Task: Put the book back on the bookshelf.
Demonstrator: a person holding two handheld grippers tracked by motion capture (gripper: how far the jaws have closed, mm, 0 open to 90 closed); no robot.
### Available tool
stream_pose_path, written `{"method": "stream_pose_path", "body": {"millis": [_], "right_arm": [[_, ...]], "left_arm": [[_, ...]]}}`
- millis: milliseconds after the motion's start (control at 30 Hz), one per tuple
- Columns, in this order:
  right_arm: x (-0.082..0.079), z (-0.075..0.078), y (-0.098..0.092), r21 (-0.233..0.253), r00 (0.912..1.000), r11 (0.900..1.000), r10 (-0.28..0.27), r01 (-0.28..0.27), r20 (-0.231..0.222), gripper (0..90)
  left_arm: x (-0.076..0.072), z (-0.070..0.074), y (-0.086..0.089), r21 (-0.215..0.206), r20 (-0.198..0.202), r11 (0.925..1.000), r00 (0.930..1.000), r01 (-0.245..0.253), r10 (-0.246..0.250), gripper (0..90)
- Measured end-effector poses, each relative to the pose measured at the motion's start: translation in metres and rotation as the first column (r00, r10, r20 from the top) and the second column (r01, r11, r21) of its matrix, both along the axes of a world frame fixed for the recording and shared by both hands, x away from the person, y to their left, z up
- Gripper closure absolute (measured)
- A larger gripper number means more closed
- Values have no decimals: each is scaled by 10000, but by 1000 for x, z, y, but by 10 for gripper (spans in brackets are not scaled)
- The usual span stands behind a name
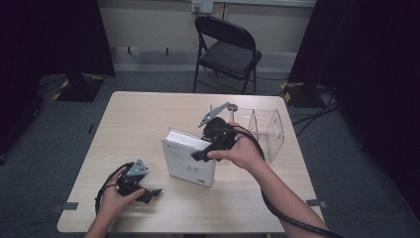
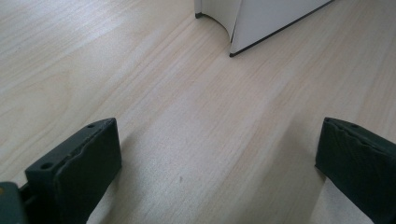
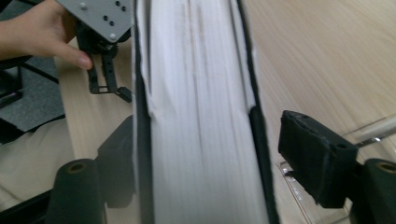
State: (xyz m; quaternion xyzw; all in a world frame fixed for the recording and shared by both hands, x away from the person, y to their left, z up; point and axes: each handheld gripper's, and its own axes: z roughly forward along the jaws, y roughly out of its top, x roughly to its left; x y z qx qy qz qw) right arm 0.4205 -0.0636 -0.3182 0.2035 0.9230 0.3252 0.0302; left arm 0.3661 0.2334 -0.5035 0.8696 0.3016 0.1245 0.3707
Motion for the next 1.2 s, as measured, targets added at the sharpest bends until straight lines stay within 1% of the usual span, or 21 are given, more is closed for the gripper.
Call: {"method": "stream_pose_path", "body": {"millis": [33,67,100,133,167,200,267,433,567,667,700,733,767,900,933,967,1067,1100,1133,1167,1200], "right_arm": [[1,1,3,-125,10000,9999,-59,58,-67,265],[1,2,4,-191,10000,9998,-1,0,-76,274],[2,3,6,-190,9998,9998,58,-61,-176,290],[2,3,6,-190,9998,9998,58,-61,-176,290],[4,3,9,-426,9998,9990,97,-103,-153,294],[4,3,9,-426,9998,9990,97,-103,-153,294],[4,5,14,-696,9998,9974,154,-165,-158,311],[4,6,21,-923,9996,9954,261,-267,-83,330],[6,3,24,-1078,9994,9937,285,-307,-216,335],[7,-2,28,-1304,9988,9907,356,-399,-349,343],[7,-4,29,-1448,9986,9886,372,-425,-388,351],[7,-4,29,-1448,9986,9886,372,-425,-388,351],[7,-8,30,-1598,9980,9860,408,-480,-484,363],[7,-11,35,-1675,9976,9846,424,-510,-544,367],[7,-11,35,-1675,9976,9846,424,-510,-544,367],[7,-11,37,-1784,9977,9828,377,-473,-564,368],[9,-12,36,-1791,9974,9828,329,-439,-640,363],[9,-12,37,-1828,9961,9815,434,-570,-773,368],[9,-12,37,-1828,9961,9815,434,-570,-773,368],[9,-11,37,-2004,9962,9780,429,-574,-763,381],[9,-11,37,-2004,9962,9780,429,-574,-763,381]], "left_arm": [[0,0,0,-1,-2,10000,10000,1,-1,0],[0,0,0,-1,-2,10000,10000,1,-1,0],[0,0,0,2,1,10000,10000,4,-4,0],[0,0,0,2,1,10000,10000,4,-4,0],[0,0,0,9,9,10000,10000,-7,7,0],[0,0,0,8,7,10000,10000,-7,7,0],[0,0,0,7,-9,10000,10000,-1,1,0],[0,0,0,8,-7,10000,10000,3,-3,0],[0,0,0,4,-6,10000,10000,15,-15,0],[0,0,0,1,-9,10000,10000,15,-15,0],[0,0,0,7,-7,10000,10000,20,-20,0],[0,0,0,4,-7,10000,10000,18,-18,0],[0,0,0,4,-9,10000,10000,18,-18,0],[0,0,0,8,-4,10000,10000,29,-29,0],[0,0,0,3,-6,10000,10000,26,-26,0],[0,0,0,3,-6,10000,10000,27,-27,0],[0,0,0,-3,-15,10000,10000,28,-28,0],[0,0,0,0,-5,10000,10000,27,-27,0],[0,0,0,-5,-14,10000,10000,29,-29,0],[0,0,0,-2,-9,10000,10000,30,-30,0],[0,0,0,-2,-9,10000,10000,30,-30,0]]}}
